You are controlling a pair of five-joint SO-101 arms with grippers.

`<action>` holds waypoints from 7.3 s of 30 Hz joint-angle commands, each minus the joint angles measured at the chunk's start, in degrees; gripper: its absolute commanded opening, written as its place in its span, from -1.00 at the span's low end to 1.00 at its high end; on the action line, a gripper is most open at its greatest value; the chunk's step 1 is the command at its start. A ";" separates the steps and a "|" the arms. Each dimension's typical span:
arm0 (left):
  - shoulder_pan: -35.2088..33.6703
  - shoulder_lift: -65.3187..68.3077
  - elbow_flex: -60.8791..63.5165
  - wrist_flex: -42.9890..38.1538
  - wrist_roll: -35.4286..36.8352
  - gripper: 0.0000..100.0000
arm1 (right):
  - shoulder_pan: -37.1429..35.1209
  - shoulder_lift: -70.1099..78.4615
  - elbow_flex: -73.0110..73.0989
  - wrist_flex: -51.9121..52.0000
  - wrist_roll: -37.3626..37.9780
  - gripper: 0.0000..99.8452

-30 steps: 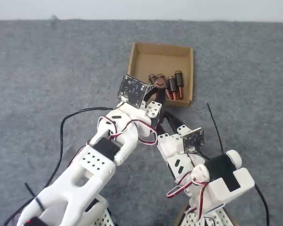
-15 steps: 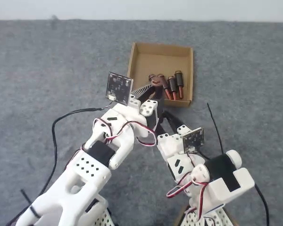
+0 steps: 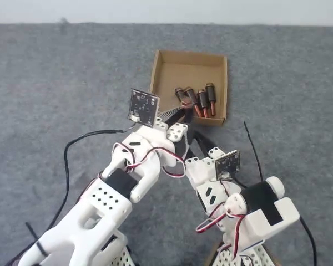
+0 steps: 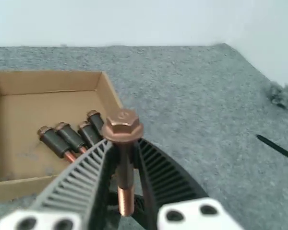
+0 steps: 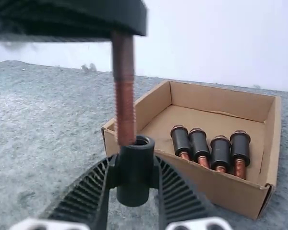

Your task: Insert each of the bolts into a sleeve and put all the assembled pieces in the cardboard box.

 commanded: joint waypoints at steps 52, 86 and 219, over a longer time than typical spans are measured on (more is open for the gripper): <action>0.35 7.56 2.33 -6.24 -7.74 -0.97 | 2.77 -0.04 0.62 -3.91 -0.09 -0.99; 0.70 7.03 6.29 -2.90 -7.38 -0.69 | 2.86 0.04 0.62 -4.09 -0.09 -0.99; -42.64 -48.97 30.37 44.57 -19.60 -0.98 | 12.44 -0.57 -9.76 -3.82 -0.18 -0.99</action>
